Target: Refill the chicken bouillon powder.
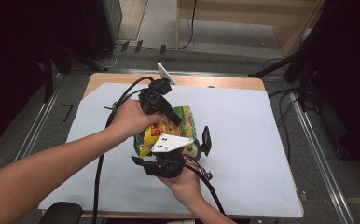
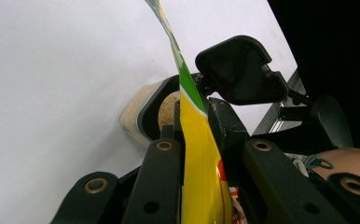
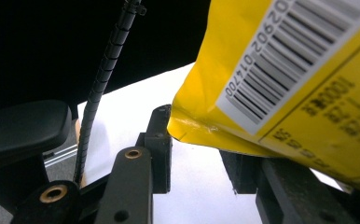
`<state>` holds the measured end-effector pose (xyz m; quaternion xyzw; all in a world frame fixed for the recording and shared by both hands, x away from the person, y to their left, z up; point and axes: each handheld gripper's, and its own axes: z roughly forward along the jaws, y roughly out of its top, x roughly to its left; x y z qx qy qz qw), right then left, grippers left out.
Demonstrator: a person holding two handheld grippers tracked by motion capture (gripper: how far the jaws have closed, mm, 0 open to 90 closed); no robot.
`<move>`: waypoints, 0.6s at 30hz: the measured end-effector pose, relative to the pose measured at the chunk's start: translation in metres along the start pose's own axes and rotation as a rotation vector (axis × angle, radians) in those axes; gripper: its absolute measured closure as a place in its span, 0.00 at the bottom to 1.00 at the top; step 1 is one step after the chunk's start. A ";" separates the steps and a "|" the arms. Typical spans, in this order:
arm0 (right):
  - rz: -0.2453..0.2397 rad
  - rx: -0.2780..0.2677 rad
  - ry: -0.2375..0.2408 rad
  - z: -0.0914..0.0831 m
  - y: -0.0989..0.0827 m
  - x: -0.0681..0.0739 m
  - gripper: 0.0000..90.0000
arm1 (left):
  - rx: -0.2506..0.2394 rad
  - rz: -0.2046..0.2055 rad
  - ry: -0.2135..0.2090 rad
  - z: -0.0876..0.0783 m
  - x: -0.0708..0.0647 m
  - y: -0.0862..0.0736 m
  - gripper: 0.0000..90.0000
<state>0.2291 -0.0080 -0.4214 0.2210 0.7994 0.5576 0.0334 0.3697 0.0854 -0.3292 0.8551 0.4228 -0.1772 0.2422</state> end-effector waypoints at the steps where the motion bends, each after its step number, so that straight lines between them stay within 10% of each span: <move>1: -0.001 0.000 -0.001 0.000 0.000 0.000 0.74 | -0.001 0.001 0.000 0.000 0.000 0.000 0.92; 18: -0.006 0.000 -0.001 0.000 0.000 0.000 0.75 | -0.003 0.000 0.001 0.000 0.000 -0.001 0.92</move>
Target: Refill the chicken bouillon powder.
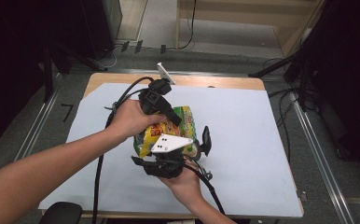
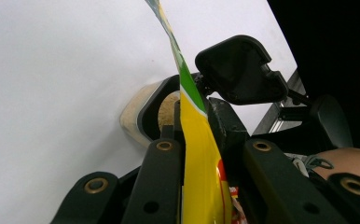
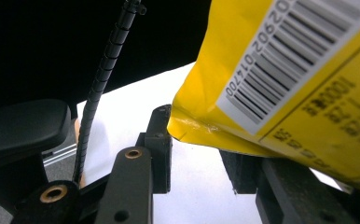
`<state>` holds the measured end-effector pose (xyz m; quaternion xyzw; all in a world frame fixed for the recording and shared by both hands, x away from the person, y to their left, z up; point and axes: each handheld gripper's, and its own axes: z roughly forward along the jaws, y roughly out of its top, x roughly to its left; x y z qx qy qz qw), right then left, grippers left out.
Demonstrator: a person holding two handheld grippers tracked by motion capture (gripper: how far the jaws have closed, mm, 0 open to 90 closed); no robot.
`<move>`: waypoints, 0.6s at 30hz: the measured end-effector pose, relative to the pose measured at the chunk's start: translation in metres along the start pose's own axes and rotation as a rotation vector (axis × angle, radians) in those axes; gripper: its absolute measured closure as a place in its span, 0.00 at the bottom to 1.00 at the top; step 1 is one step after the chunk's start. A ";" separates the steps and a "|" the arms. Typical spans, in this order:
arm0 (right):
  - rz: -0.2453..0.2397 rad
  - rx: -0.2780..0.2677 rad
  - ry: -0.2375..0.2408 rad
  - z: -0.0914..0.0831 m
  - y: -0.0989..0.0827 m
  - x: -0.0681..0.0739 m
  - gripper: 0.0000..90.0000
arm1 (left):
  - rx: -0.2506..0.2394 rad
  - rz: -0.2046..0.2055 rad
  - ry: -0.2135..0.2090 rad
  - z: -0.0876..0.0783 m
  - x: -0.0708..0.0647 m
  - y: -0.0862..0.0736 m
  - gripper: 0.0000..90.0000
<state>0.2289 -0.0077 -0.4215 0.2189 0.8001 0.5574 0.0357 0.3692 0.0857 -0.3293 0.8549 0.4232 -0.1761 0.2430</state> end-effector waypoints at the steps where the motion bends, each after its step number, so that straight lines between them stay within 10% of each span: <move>1: 0.000 -0.001 0.000 0.000 0.000 0.000 0.75 | 0.001 0.000 0.000 0.000 0.000 0.000 0.92; 18: -0.003 0.004 0.006 0.002 -0.001 0.002 0.75 | 0.005 -0.003 0.000 0.000 0.002 -0.003 0.92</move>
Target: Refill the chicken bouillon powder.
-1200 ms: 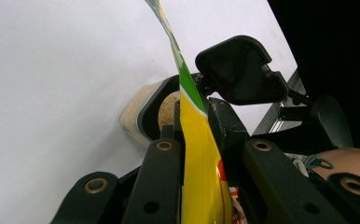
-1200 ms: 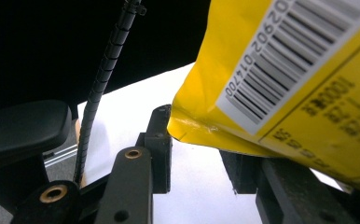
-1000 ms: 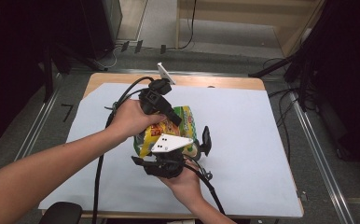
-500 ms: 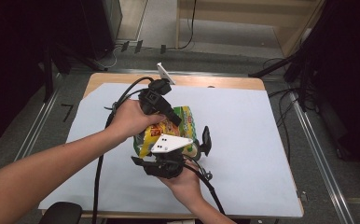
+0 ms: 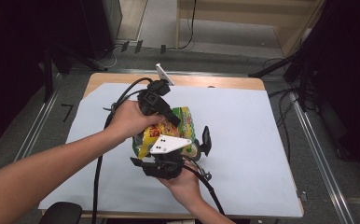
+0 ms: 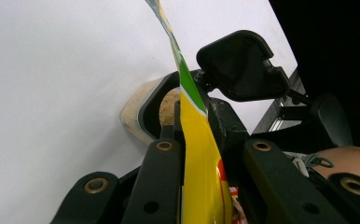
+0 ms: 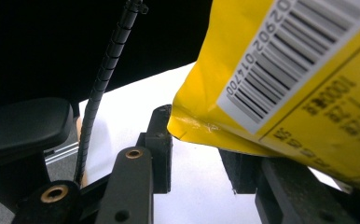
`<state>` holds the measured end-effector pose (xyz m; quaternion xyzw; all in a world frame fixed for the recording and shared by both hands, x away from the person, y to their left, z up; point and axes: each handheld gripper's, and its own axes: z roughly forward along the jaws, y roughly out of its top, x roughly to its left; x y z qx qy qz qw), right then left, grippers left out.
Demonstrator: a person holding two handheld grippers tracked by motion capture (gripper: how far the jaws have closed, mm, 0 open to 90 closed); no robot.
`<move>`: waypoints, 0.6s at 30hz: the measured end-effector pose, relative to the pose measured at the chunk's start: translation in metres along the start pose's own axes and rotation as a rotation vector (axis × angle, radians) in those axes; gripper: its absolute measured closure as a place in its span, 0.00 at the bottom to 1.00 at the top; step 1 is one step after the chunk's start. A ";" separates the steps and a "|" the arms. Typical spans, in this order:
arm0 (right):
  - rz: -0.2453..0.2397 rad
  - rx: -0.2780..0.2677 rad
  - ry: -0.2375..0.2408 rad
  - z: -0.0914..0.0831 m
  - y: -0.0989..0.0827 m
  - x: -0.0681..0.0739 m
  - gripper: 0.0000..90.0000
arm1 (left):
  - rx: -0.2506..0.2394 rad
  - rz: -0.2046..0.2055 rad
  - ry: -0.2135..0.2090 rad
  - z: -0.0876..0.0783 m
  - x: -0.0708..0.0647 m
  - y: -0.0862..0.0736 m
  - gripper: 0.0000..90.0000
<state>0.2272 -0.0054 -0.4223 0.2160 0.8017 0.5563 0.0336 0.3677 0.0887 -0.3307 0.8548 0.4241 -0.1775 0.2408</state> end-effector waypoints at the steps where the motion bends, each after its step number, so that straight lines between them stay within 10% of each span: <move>1: 0.000 0.000 0.000 0.000 0.000 0.000 0.75 | 0.001 0.000 -0.001 0.000 0.000 0.000 0.92; 18: -0.003 -0.001 -0.005 0.000 -0.001 0.000 0.76 | -0.001 -0.002 -0.003 0.001 0.000 0.000 0.92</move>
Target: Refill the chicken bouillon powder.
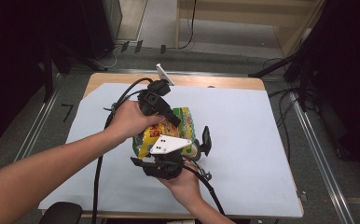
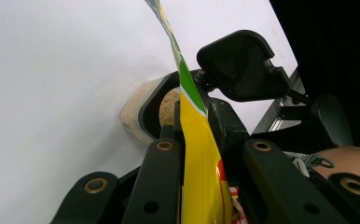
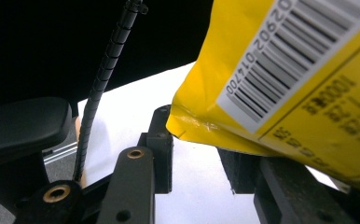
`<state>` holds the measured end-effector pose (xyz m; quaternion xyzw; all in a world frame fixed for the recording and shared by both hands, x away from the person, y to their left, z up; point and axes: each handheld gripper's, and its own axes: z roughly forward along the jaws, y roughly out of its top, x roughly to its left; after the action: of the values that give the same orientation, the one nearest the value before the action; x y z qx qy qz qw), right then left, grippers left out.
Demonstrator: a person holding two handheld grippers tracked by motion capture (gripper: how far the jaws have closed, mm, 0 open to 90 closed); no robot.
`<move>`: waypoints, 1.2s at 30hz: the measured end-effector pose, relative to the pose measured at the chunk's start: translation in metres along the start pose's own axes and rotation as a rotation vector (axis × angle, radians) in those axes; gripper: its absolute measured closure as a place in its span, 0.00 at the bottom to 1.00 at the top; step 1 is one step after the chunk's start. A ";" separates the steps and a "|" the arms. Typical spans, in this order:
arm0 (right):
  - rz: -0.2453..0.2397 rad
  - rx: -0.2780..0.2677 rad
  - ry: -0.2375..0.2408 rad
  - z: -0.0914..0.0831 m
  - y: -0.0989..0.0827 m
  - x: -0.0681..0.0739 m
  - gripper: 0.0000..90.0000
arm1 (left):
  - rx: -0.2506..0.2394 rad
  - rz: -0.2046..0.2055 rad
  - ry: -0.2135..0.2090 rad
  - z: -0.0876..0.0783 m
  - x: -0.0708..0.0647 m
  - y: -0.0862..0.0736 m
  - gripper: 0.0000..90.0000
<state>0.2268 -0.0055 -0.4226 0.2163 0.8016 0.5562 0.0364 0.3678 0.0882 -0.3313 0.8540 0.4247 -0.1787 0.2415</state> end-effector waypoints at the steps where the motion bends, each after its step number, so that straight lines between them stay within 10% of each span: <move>1: 0.000 -0.001 0.000 0.000 0.000 0.000 0.76 | 0.001 0.000 0.001 0.000 0.000 0.000 0.92; 36: -0.010 -0.013 -0.001 0.000 -0.001 0.002 0.79 | 0.005 0.005 0.000 -0.001 -0.001 -0.001 0.91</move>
<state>0.2251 -0.0051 -0.4230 0.2122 0.7991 0.5610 0.0411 0.3663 0.0888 -0.3308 0.8558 0.4219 -0.1792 0.2398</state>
